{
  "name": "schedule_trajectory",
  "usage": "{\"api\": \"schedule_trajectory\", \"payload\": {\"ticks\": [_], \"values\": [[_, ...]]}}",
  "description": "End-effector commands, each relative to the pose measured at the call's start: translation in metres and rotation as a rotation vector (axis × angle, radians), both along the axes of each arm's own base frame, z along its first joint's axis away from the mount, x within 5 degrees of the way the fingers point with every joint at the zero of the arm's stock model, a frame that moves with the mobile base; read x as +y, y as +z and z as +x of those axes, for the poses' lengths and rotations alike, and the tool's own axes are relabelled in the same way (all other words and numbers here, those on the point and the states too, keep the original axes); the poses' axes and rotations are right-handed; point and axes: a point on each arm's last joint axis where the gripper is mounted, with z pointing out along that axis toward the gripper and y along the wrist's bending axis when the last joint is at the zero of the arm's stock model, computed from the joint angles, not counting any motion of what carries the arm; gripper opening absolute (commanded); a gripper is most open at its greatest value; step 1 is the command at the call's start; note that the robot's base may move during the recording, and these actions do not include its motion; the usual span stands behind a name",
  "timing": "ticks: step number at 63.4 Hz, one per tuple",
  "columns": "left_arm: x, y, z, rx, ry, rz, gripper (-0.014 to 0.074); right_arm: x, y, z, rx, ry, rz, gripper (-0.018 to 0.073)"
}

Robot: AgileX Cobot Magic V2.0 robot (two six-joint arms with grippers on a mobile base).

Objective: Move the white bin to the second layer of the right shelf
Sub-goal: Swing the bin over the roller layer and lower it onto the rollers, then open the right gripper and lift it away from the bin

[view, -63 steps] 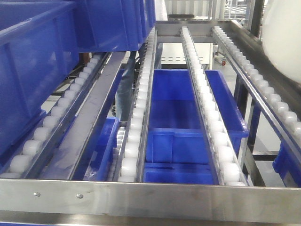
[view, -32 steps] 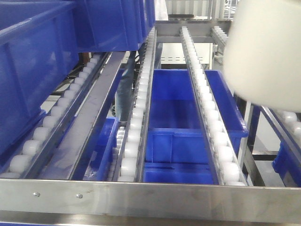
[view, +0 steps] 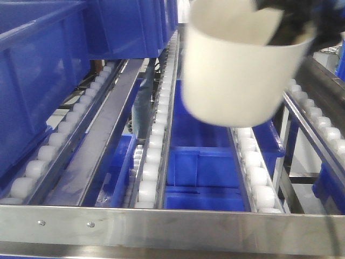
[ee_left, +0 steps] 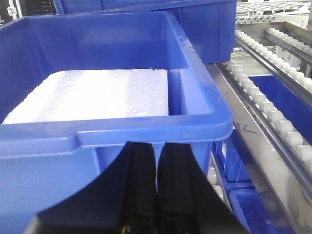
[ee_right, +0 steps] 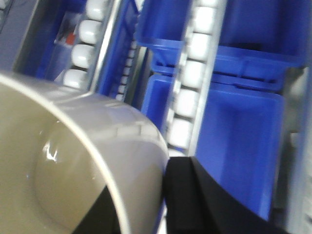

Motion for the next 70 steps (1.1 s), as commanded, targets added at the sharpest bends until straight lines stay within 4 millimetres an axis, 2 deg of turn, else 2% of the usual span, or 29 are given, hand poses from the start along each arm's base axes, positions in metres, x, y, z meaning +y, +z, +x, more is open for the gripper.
{"api": "schedule_trajectory", "payload": {"ticks": [1,8,21,70], "values": [[0.0,-0.004,0.0,-0.06,0.0,-0.019,0.0085,0.012,0.023,0.016,-0.126,0.014,0.042,0.0057],[0.0,-0.004,0.0,-0.06,0.0,-0.019,0.0085,0.023,0.01,0.029,-0.09,0.045,-0.001,0.0057],[0.0,-0.004,0.0,-0.06,0.0,-0.019,0.0085,0.027,-0.01,0.043,-0.061,0.054,-0.04,0.0057],[0.0,-0.004,0.0,-0.06,0.0,-0.019,0.0085,0.031,-0.037,0.054,-0.007,0.057,-0.066,0.0057]]}}
